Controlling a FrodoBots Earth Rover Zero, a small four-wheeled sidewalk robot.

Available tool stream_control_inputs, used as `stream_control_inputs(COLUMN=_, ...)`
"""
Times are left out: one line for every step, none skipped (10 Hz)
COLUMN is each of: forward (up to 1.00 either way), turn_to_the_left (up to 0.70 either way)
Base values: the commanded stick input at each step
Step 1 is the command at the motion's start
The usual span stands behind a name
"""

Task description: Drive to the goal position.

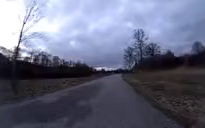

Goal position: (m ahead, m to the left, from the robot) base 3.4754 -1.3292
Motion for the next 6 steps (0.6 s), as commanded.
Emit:
stream_control_inputs(forward=0.5, turn_to_the_left=0.0)
stream_control_inputs(forward=0.5, turn_to_the_left=0.0)
stream_control_inputs(forward=0.5, turn_to_the_left=0.0)
stream_control_inputs(forward=0.5, turn_to_the_left=0.0)
stream_control_inputs(forward=0.5, turn_to_the_left=0.0)
stream_control_inputs(forward=0.5, turn_to_the_left=0.0)
